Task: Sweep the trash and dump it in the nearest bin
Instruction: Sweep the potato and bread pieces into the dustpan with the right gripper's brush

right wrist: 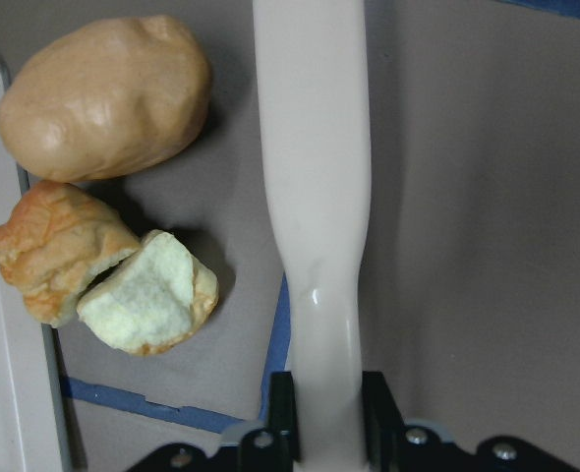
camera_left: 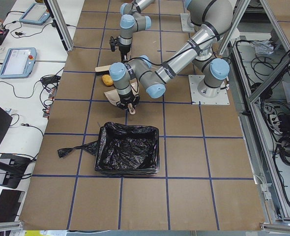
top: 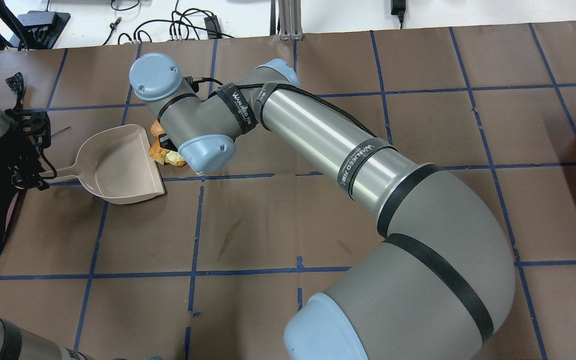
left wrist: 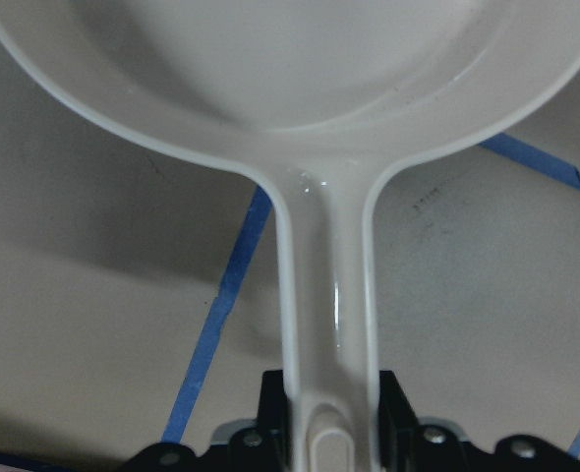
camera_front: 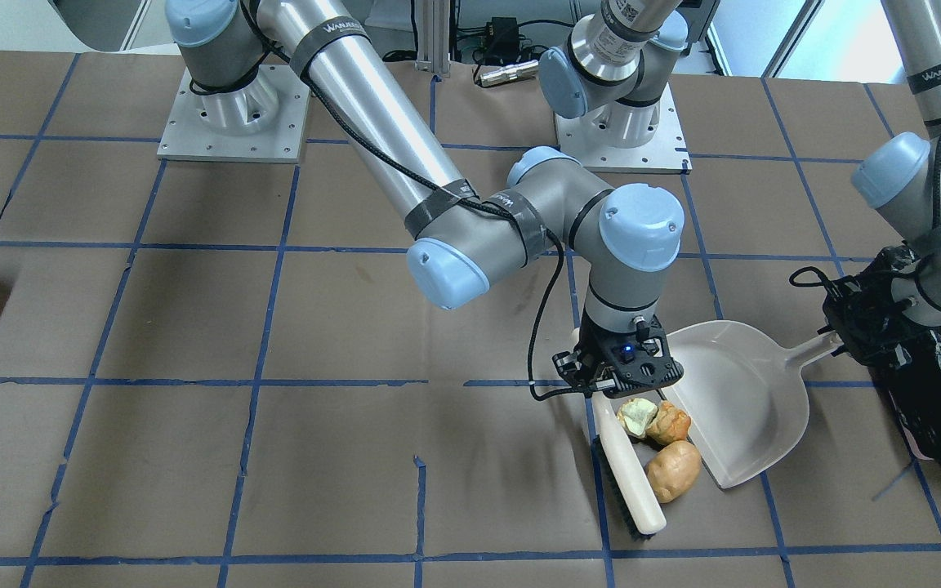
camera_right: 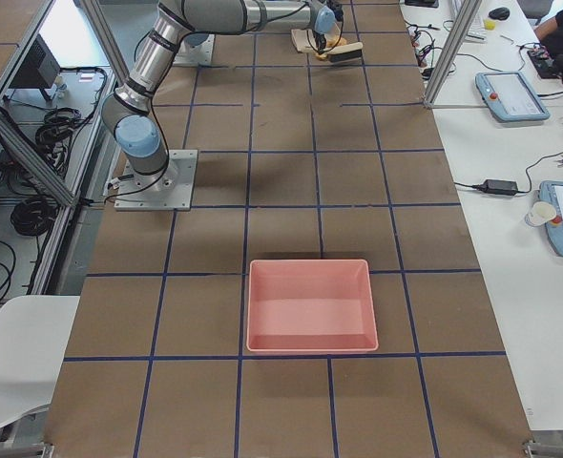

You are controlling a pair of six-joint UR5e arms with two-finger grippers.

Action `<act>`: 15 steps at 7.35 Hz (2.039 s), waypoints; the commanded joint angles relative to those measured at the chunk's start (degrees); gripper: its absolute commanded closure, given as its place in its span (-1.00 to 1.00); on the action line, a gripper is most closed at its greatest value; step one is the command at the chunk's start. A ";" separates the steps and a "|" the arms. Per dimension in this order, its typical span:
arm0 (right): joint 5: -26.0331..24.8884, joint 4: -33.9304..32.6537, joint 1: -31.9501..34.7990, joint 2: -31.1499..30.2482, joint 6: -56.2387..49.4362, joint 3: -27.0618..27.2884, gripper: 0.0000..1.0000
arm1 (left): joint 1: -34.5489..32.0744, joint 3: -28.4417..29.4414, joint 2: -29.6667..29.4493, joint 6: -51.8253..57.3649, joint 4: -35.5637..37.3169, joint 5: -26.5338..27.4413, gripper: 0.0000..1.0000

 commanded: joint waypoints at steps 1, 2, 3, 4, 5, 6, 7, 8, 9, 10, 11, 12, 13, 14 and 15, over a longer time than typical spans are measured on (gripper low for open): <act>-0.31 -0.04 4.79 0.05 7.06 -0.14 0.82 | 0.00 0.00 0.00 -0.01 0.03 0.00 0.94; -0.31 -0.04 6.82 0.23 11.54 -0.40 0.82 | 0.00 0.00 0.09 -0.01 0.03 0.00 0.94; -0.40 0.05 8.49 -0.21 13.67 -0.49 0.82 | 0.00 0.00 0.09 -0.01 -0.05 0.00 0.94; -0.40 0.05 9.90 -0.30 15.61 -1.10 0.82 | 0.00 -0.18 0.09 -0.10 0.03 -0.09 0.94; -1.10 0.74 10.96 -0.21 16.93 -3.28 0.81 | 0.00 -0.44 0.27 -0.10 0.03 -0.09 0.94; -1.19 1.01 11.75 -0.04 17.82 -5.13 0.81 | 0.00 -0.53 0.36 -0.10 0.03 -0.09 0.94; -1.10 1.01 12.28 0.05 18.61 -5.85 0.81 | 0.00 -0.53 0.36 -0.10 0.12 -0.09 0.94; -1.19 1.10 13.33 -0.03 19.83 -6.29 0.81 | 0.00 -0.53 0.36 -0.10 0.12 0.00 0.94; -1.71 1.28 13.78 -0.12 19.85 -6.29 0.81 | 0.00 -0.53 0.36 -0.10 0.12 -0.09 0.93; -1.89 3.80 13.70 -0.47 19.15 -6.21 0.81 | 0.00 -0.53 0.27 -0.10 0.12 -0.09 0.93; -2.76 8.26 11.87 -2.82 15.05 -5.68 0.81 | 0.00 -0.53 0.27 -0.10 0.12 -0.09 0.93; -2.95 9.88 9.15 -5.72 8.49 -4.20 0.81 | 0.00 -0.53 0.36 -0.01 0.12 -0.09 0.93; -2.77 9.72 5.47 -6.96 5.12 -1.14 0.82 | 0.00 -0.53 0.44 -0.01 0.21 -0.26 0.93; -2.69 6.50 4.91 -6.80 5.60 2.02 0.82 | 0.00 -0.62 0.44 0.25 0.30 -0.53 0.93; -2.60 2.37 5.60 -6.19 6.13 4.58 0.81 | 0.44 -0.71 0.53 0.16 0.21 -2.53 0.94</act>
